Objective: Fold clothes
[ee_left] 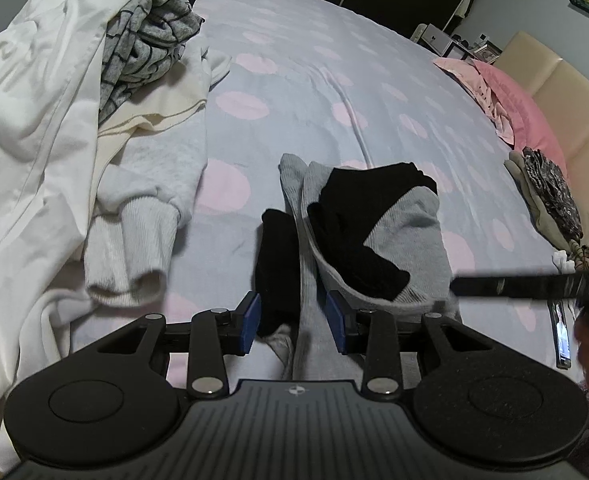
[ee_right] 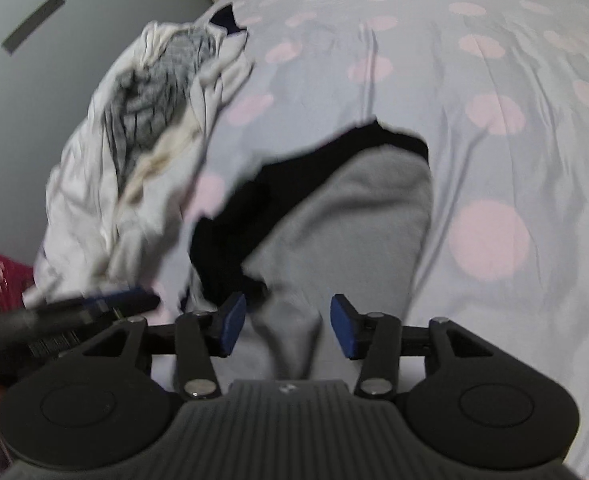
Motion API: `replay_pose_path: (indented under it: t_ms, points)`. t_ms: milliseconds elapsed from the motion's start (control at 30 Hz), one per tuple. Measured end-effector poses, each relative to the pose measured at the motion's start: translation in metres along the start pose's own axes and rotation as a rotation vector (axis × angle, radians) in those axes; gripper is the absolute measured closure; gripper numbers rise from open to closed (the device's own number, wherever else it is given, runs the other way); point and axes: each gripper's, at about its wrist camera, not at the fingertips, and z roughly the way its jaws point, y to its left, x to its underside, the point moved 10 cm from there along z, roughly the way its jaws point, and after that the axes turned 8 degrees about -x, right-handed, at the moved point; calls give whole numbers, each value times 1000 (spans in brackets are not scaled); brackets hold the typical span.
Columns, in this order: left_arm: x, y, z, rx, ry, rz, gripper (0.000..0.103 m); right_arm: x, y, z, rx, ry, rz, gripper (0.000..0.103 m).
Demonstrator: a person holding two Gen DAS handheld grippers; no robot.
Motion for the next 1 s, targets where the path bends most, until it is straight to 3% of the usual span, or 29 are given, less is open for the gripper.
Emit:
replay_pose_path:
  t_ms: [167,233,333,533,733,833,1000]
  points:
    - [9,1,-4,-13,12,4,70,26,7,9,24,1,-135,59]
    - [14,3,-6,-13,21,-5,70,29,13,11,38,-14,-189,88]
    - [17,7,-10,-17,21,-17,70,30,29,9,-2,-32,-241,97]
    - [20,17,-13,-23,28,-66,70,52,79,6,-109,-6,-441,97]
    - [21,18,-14,-18,36,-66,68,94,112,21,-189,104,-567,91]
    - [23,15,-14,0,40,-59,64,104,112,21,-165,126,-617,90]
    - [31,1,-6,50,74,-38,57,96,84,15,-100,130,-533,83]
